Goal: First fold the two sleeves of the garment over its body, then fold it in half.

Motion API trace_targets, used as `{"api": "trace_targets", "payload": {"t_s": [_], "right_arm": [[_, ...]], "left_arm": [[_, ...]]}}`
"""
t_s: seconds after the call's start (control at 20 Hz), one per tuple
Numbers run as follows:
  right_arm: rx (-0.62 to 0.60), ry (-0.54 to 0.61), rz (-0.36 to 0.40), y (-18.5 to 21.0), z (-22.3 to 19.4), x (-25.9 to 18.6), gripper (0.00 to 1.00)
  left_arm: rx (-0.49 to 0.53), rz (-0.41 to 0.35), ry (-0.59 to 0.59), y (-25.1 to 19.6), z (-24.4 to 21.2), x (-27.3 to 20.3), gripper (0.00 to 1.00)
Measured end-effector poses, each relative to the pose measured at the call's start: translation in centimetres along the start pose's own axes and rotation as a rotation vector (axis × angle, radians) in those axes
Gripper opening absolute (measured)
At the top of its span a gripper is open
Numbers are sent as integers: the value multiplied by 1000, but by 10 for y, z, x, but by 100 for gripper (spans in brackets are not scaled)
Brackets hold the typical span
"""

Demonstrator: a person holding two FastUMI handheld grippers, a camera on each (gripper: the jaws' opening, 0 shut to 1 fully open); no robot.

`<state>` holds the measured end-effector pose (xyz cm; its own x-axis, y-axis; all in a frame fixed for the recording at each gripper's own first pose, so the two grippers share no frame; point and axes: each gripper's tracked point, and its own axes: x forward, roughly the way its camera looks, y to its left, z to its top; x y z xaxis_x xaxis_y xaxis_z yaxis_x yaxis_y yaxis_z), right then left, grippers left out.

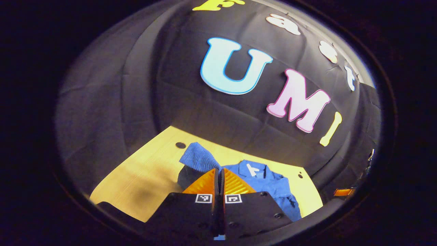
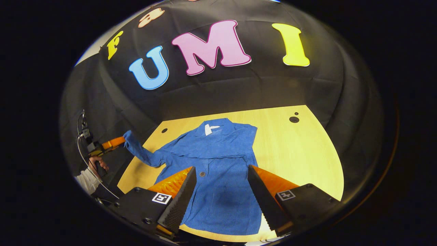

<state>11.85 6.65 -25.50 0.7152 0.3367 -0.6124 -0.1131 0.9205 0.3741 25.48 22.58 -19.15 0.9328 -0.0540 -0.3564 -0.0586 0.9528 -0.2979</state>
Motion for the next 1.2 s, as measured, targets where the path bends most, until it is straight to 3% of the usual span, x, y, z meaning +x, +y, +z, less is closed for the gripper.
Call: {"api": "trace_targets", "payload": {"t_s": [0.3,0.55,0.7,0.85,1.0,1.1,1.2], "right_arm": [[33,4,-27,-35,-10,-12,96],[101,51,-75,-69,-39,-15,96],[114,80,-91,-85,-55,-16,96],[139,126,-82,-96,-68,-7,96],[134,157,-74,-104,-77,-2,96],[132,182,-69,-108,-84,0,96],[138,187,-53,-105,-83,4,96]], "left_arm": [[79,-211,61,-150,-16,79,0],[201,-398,191,-263,-92,150,0],[245,-368,372,-285,-157,184,0],[252,-339,448,-292,-202,198,0],[126,-395,507,-305,-234,201,1],[52,-431,520,-314,-232,197,8],[58,-432,516,-317,-229,197,20]]}}
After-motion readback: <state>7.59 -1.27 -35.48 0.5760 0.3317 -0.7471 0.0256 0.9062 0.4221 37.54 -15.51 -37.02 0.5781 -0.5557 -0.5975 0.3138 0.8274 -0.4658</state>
